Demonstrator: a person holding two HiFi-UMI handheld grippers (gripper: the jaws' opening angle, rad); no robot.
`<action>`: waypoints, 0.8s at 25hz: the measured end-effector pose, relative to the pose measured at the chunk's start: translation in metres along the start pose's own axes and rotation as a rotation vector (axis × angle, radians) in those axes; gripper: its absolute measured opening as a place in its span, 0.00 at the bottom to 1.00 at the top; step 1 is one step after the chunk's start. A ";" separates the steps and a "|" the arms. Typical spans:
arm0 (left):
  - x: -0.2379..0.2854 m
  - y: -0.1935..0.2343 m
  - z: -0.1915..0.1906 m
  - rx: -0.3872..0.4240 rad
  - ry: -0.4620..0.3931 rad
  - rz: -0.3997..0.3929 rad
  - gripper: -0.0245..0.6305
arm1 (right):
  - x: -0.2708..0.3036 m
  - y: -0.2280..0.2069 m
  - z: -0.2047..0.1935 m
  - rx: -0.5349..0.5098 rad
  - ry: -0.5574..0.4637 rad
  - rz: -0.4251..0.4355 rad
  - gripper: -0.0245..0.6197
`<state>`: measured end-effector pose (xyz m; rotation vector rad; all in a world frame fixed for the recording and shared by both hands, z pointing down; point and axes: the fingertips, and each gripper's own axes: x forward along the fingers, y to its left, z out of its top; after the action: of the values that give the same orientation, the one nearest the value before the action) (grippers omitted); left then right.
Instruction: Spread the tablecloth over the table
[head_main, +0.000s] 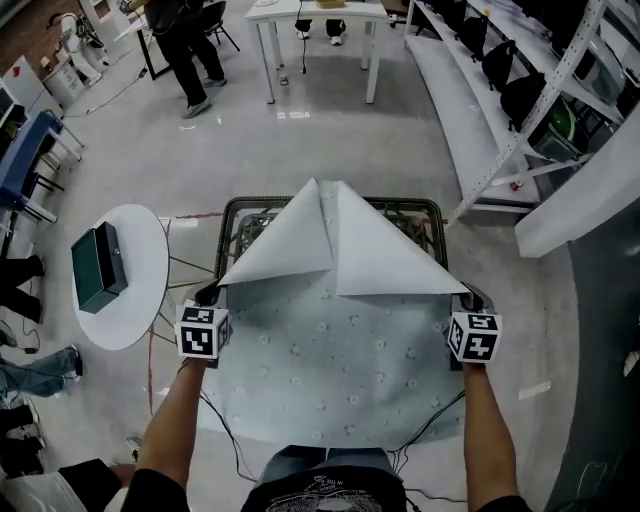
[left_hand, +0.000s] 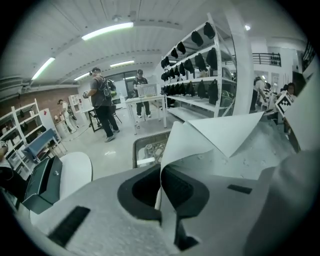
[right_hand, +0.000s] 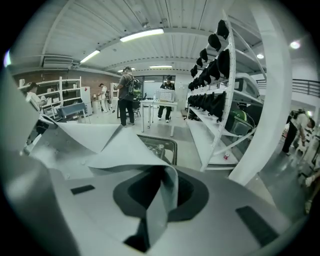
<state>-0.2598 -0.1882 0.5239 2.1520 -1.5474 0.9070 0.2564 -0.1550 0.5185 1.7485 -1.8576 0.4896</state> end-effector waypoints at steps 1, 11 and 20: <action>0.003 0.001 -0.003 0.000 0.007 0.007 0.05 | 0.003 -0.002 -0.004 0.000 0.001 -0.001 0.09; 0.030 0.003 -0.035 0.051 0.061 0.056 0.05 | 0.027 -0.012 -0.036 -0.042 0.003 -0.043 0.11; 0.040 0.006 -0.047 0.057 0.060 0.075 0.10 | 0.037 -0.012 -0.047 -0.132 0.037 -0.104 0.15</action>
<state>-0.2709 -0.1910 0.5849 2.0974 -1.6008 1.0427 0.2744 -0.1575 0.5771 1.7263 -1.7230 0.3484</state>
